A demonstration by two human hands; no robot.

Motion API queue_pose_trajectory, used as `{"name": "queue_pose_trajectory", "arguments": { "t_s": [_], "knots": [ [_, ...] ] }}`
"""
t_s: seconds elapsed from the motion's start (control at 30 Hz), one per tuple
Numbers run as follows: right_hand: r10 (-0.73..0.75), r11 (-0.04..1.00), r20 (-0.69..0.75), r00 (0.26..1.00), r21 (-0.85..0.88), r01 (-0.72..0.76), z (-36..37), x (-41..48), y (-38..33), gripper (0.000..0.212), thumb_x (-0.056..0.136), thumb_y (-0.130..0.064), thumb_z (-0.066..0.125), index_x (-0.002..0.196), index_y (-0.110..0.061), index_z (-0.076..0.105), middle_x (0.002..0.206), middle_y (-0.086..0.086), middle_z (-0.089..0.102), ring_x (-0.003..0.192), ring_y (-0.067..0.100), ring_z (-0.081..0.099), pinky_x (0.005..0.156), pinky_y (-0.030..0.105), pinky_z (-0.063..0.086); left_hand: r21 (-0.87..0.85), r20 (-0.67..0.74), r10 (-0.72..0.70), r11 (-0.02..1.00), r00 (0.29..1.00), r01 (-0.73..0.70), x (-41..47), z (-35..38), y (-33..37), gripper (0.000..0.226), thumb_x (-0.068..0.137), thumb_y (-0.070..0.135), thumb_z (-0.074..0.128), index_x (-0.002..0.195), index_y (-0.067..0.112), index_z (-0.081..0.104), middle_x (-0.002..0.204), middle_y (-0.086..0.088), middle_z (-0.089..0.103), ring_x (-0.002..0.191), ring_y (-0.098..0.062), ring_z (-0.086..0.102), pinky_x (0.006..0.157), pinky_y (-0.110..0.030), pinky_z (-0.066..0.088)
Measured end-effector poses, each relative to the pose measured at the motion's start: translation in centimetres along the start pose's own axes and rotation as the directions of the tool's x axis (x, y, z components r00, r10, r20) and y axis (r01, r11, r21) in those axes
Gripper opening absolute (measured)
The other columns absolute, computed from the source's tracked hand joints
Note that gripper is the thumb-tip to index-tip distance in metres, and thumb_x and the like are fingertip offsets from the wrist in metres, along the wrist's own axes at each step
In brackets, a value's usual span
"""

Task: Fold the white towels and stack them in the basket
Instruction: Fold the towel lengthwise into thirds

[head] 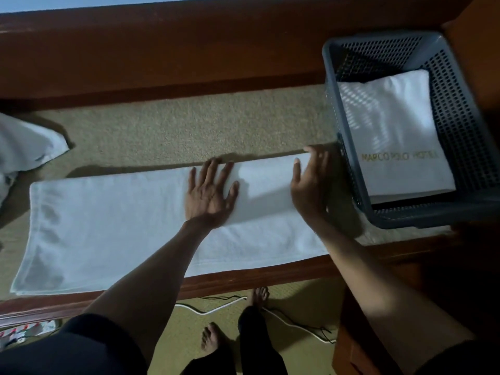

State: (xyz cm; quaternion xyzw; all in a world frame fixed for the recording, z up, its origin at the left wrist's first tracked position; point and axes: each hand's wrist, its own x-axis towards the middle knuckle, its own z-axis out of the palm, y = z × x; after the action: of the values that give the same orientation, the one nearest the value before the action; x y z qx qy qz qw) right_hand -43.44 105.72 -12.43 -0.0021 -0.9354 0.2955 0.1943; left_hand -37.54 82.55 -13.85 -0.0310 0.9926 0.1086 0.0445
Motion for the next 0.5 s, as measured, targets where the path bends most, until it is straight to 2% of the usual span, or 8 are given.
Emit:
{"name": "queue_pose_trajectory", "arguments": {
  "t_s": [0.1, 0.17, 0.23, 0.33, 0.5],
  "knots": [
    [-0.272, 0.957, 0.193, 0.943, -0.051, 0.286, 1.8, -3.0, -2.7, 0.04, 0.104, -0.022, 0.052, 0.141, -0.007, 0.056, 0.15, 0.021, 0.047, 0.138, 0.036, 0.046, 0.112, 0.047, 0.037, -0.001, -0.004, 0.008, 1.0, 1.0, -0.008, 0.0, 0.0, -0.1, 0.06, 0.105, 0.057, 0.021, 0.161, 0.035, 0.022, 0.168, -0.001, 0.023, 0.156, -0.021, 0.017, 0.127, -0.05, 0.009],
    [-0.322, 0.928, 0.376, 0.869, -0.056, 0.368, 2.6, -4.4, -3.1, 0.048, 0.105, -0.029, 0.047, 0.149, -0.011, 0.049, 0.159, 0.018, 0.038, 0.148, 0.035, 0.034, 0.118, 0.053, 0.03, -0.005, -0.011, 0.011, 1.0, 1.0, -0.011, 0.0, 0.0, -0.1, 0.06, 0.105, 0.056, 0.02, 0.161, 0.034, 0.022, 0.169, -0.001, 0.023, 0.156, -0.021, 0.017, 0.127, -0.05, 0.011],
    [-0.301, 0.918, 0.509, 0.806, -0.074, 0.39, 2.7, -4.3, -2.5, 0.054, 0.105, -0.04, 0.038, 0.154, -0.017, 0.041, 0.163, 0.014, 0.031, 0.152, 0.032, 0.025, 0.12, 0.055, 0.024, 0.001, -0.013, 0.015, 1.0, 1.0, -0.015, 0.0, 0.1, -0.2, 0.06, 0.105, 0.055, 0.019, 0.161, 0.034, 0.022, 0.169, -0.001, 0.022, 0.156, -0.021, 0.017, 0.127, -0.05, 0.011],
    [-0.306, 0.901, 0.596, 0.742, -0.069, 0.427, 1.7, -3.1, -0.9, 0.061, 0.104, -0.053, 0.03, 0.159, -0.025, 0.032, 0.167, 0.008, 0.023, 0.156, 0.028, 0.014, 0.125, 0.051, 0.013, 0.001, 0.002, 0.017, 1.0, 1.0, -0.017, 0.1, 0.1, -0.3, 0.061, 0.105, 0.056, 0.018, 0.162, 0.034, 0.02, 0.169, -0.001, 0.021, 0.157, -0.021, 0.016, 0.127, -0.049, 0.01],
    [-0.138, 0.928, 0.573, 0.808, -0.21, 0.307, 0.4, -0.4, 2.0, 0.066, 0.103, -0.06, 0.028, 0.159, -0.025, 0.03, 0.167, 0.009, 0.022, 0.156, 0.028, 0.015, 0.126, 0.049, 0.01, 0.009, -0.017, 0.023, 1.0, 1.0, -0.023, 0.0, 0.0, -0.2, 0.059, 0.106, 0.055, 0.021, 0.161, 0.034, 0.022, 0.168, 0.0, 0.023, 0.156, -0.02, 0.018, 0.127, -0.048, 0.01]
  ]
}}
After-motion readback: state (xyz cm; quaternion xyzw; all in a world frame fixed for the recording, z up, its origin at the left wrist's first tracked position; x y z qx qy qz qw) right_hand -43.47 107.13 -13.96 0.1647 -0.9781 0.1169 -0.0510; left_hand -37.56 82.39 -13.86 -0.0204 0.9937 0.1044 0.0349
